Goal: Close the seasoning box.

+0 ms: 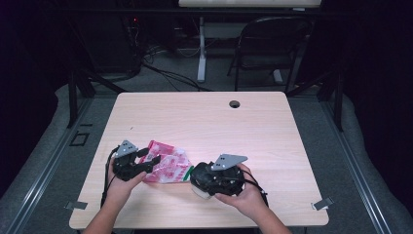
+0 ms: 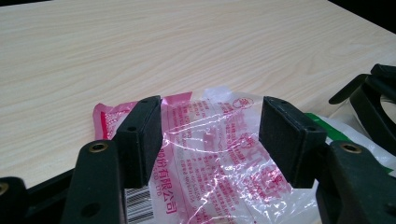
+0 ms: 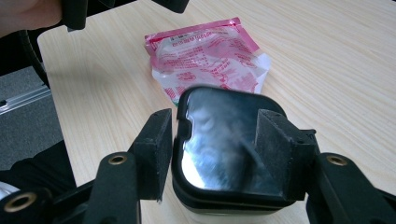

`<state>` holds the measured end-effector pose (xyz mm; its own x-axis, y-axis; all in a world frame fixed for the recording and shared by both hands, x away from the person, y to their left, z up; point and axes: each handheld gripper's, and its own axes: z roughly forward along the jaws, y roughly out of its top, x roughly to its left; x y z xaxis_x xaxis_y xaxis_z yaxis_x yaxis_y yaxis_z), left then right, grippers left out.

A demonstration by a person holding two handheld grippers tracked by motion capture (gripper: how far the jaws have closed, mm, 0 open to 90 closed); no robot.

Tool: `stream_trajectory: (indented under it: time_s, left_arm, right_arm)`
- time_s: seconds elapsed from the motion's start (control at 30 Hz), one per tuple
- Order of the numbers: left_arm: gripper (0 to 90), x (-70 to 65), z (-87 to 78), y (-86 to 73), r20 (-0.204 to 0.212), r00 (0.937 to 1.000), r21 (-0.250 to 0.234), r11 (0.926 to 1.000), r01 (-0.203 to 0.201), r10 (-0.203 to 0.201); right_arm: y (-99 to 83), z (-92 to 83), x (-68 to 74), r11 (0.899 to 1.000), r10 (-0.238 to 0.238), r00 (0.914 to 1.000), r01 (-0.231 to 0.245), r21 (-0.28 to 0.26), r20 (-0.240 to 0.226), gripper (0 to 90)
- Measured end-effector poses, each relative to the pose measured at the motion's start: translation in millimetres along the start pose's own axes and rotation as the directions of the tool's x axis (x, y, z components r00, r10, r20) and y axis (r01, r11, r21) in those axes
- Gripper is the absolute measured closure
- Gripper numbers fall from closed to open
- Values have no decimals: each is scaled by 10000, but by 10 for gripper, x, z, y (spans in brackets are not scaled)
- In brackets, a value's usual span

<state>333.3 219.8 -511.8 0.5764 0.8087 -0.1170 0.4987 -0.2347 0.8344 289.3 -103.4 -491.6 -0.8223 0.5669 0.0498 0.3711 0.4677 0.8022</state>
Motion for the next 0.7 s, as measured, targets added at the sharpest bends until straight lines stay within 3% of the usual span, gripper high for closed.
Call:
stream_trajectory:
  time_s: [0.47,0.7]
  left_arm:
    - [393,6,2,-2,-26,10000,-21,10000,34,-34]
    - [393,18,2,-8,-48,9999,-69,9999,142,-142]
  right_arm:
    - [3,-5,-1,10000,-5,10000,5,-60,31,464]
    - [-2,-51,-79,9995,260,9995,-257,-170,151,464]
